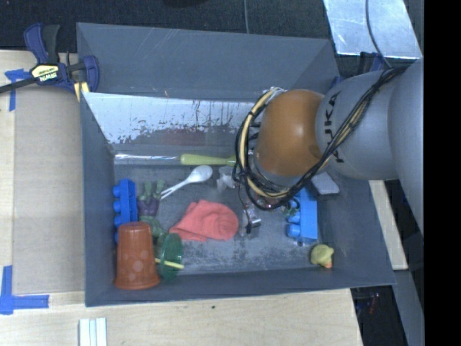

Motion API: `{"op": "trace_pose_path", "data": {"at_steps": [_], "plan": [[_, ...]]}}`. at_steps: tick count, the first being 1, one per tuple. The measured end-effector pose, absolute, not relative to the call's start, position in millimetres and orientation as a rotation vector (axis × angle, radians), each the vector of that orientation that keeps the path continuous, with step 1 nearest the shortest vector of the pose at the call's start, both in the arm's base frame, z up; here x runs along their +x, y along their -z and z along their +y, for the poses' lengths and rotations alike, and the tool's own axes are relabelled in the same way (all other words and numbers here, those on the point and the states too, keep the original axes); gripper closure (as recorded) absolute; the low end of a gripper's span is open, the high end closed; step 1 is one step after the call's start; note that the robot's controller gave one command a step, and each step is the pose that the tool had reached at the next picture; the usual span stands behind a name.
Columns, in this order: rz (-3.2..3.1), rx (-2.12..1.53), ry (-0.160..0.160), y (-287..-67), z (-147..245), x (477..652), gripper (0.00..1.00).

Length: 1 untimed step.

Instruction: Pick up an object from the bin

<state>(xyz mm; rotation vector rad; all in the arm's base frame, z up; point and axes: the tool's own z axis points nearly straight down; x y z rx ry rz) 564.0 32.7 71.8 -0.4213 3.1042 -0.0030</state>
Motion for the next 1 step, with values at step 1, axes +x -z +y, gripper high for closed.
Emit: {"op": "trace_pose_path", "data": {"at_steps": [1], "plan": [[3.042,-0.752,0.003,-71.5,26.3,562.4,0.0]]}}
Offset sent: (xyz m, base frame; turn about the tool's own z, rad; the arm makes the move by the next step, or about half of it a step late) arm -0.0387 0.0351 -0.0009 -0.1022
